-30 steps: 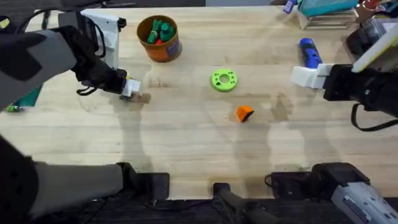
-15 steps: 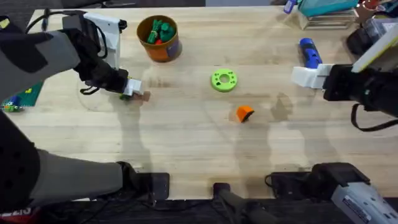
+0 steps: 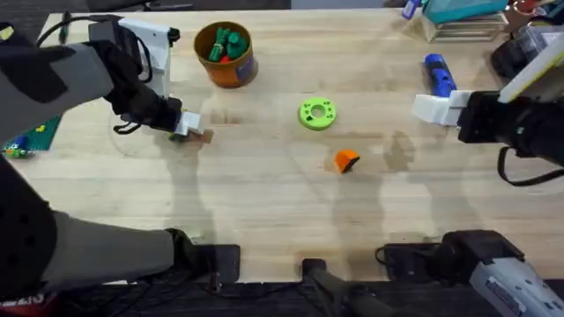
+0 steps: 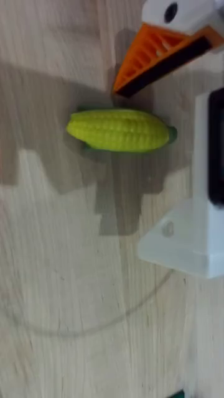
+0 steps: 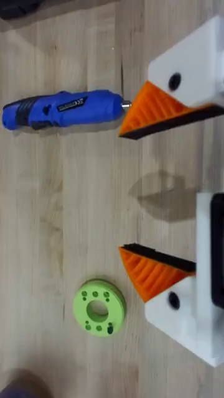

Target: Pick up the gripper from the table and insert it into the empty holder that is missing its gripper. Then pick up a screw, insert it into the mounting hole, and use the screwdriver to tighten it. Finally, clean up the table by picking up the vegetable and placing it into the bucket.

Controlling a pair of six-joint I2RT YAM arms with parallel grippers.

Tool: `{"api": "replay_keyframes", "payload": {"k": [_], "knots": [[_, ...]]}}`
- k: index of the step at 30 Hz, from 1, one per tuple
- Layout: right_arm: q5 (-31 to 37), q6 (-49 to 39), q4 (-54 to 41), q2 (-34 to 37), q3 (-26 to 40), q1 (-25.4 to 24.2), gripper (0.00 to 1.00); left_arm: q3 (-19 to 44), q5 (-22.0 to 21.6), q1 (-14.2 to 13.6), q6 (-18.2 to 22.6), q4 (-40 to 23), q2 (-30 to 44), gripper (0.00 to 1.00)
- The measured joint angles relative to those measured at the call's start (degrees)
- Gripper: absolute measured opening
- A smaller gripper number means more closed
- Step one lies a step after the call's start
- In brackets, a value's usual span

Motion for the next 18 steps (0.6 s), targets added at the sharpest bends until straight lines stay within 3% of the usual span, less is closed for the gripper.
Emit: {"api": "replay_keyframes", "payload": {"k": [2, 3, 8, 10, 12, 17, 18], "knots": [[0.0, 0.0, 0.0, 0.0, 0.0, 0.0, 0.994, 0.0, 0.0, 0.0, 0.0, 0.0, 0.0, 0.980], [0.0, 0.0, 0.0, 0.0, 0.0, 0.0, 0.994, 0.0, 0.2, 0.0, 0.0, 0.0, 0.0, 0.882], [0.0, 0.0, 0.0, 0.0, 0.0, 0.0, 0.993, 0.0, 0.4, 0.0, 0.0, 0.0, 0.9, 0.089], [0.0, 0.0, 0.0, 0.0, 0.0, 0.0, 0.994, 0.0, 0.4, 0.0, 0.3, 0.4, 1.1, 0.010], [0.0, 0.0, 0.0, 0.0, 0.0, 0.0, 0.994, 0.0, 0.4, 0.0, 0.3, 0.7, 1.1, 0.058], [0.0, 0.0, 0.0, 0.0, 0.0, 0.0, 0.994, 0.1, 0.7, 0.2, 0.4, 2.5, 1.1, 0.850], [0.0, 0.0, 0.0, 0.0, 0.0, 0.0, 0.994, 0.3, 1.3, 0.3, 0.3, 2.7, 1.1, 0.951]]}}
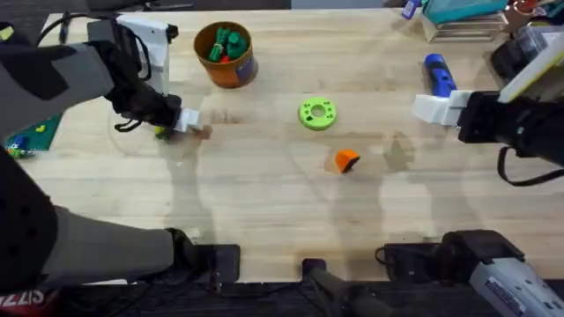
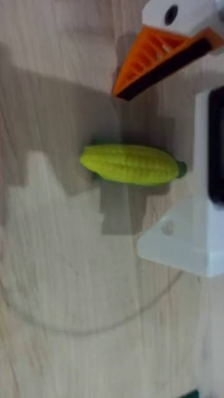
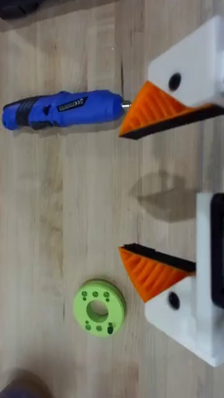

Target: Pick up the gripper from the table and insert it into the empty holder that is missing its gripper. Then pick up a screw, insert it into the mounting hole, and use the screwdriver to tighten it. Finally, clean up the table by picking up the vegetable and placing it into the bucket.

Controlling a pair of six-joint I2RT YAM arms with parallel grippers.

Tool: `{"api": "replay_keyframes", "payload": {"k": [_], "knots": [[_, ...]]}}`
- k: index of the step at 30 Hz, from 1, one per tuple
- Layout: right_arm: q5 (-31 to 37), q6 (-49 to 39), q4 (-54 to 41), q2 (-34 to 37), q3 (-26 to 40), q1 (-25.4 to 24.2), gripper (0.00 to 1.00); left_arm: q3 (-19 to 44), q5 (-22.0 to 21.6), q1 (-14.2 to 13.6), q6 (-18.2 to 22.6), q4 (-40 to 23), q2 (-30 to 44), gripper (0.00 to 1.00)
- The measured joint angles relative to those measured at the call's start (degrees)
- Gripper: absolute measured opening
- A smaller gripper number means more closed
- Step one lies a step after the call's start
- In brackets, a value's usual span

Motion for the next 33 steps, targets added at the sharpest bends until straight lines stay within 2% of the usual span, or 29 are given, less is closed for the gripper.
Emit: {"api": "replay_keyframes", "payload": {"k": [3, 4, 11, 16, 20, 22, 25, 29, 33], "knots": [[0.0, 0.0, 0.0, 0.0, 0.0, 0.0, 0.994, 0.0, 3.7, 0.0, 0.7, 0.0, 0.1, 0.984], [0.0, 0.0, -0.2, 0.0, 0.0, 0.0, 0.994, 0.0, 9.5, 0.0, 1.6, 0.0, 0.1, 0.985], [0.0, 0.0, -4.7, 0.0, 0.0, 0.0, 0.994, 0.0, 25.9, 0.0, 2.7, -2.8, -0.4, 0.985], [0.0, 0.0, -10.4, 0.0, 0.0, 0.0, 0.994, 0.0, 37.9, -0.1, 5.0, -2.9, -4.7, 0.985], [0.0, 0.0, -16.5, 0.0, 0.0, 0.0, 0.994, 0.0, 49.3, -0.1, 6.3, -2.7, -9.7, 0.985], [0.0, 0.0, -19.5, 0.0, 0.0, 0.0, 0.994, 0.0, 56.4, -0.1, 6.3, -2.8, -11.7, 0.986], [0.0, 0.0, -24.3, 0.0, 0.0, 0.0, 0.994, 0.0, 64.5, -0.1, 5.7, -3.3, -13.3, 0.986], [0.0, 0.0, -27.3, 0.0, 0.0, 0.0, 0.994, 0.0, 69.9, -0.1, 2.7, -5.3, -13.4, 0.985], [0.0, 0.0, -27.3, 0.0, 0.0, 0.0, 0.994, 0.0, 72.7, -0.1, 3.9, -8.2, -13.4, 0.986]]}}
